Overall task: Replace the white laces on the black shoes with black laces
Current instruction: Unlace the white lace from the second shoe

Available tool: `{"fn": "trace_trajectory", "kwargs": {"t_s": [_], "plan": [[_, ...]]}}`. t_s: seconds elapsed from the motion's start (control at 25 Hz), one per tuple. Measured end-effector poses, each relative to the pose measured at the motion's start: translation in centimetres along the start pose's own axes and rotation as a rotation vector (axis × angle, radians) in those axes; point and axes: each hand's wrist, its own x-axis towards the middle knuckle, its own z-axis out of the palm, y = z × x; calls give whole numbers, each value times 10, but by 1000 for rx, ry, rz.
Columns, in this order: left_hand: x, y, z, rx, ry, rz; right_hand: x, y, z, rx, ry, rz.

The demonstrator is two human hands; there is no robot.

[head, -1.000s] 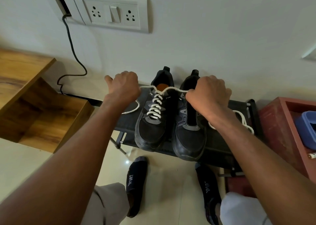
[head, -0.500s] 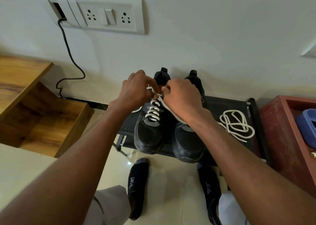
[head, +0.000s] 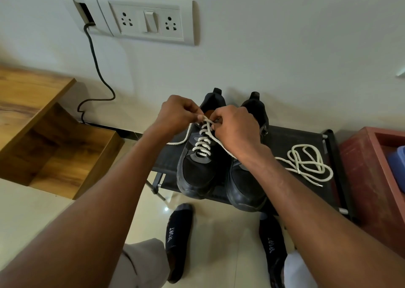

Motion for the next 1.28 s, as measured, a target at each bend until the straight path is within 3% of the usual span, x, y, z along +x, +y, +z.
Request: {"fn": "trace_trajectory", "kwargs": {"t_s": [0.12, 0.24, 0.56, 0.76, 0.92, 1.0, 1.12, 1.28], "plan": [[-3, 5, 4, 147, -77, 81, 0, -1, 0, 10, -6, -5], [-2, 13, 7, 177, -34, 92, 0, 1, -1, 17, 8, -4], [0, 13, 2, -150, 0, -110, 1, 4, 0, 86, 0, 22], [-7, 25, 3, -247, 20, -24, 1, -4, 0, 196, 51, 74], [-11, 52, -12, -598, 45, -22, 5, -6, -1, 261, -13, 172], [-11, 58, -23, -794, 76, -14, 7, -7, -5, 461, -63, 253], [-13, 51, -34, -865, 220, -73, 7, -13, -28, 1074, -84, 385], [-11, 23, -30, -338, 423, -193, 4, -7, -54, 1378, 210, 293]]}}
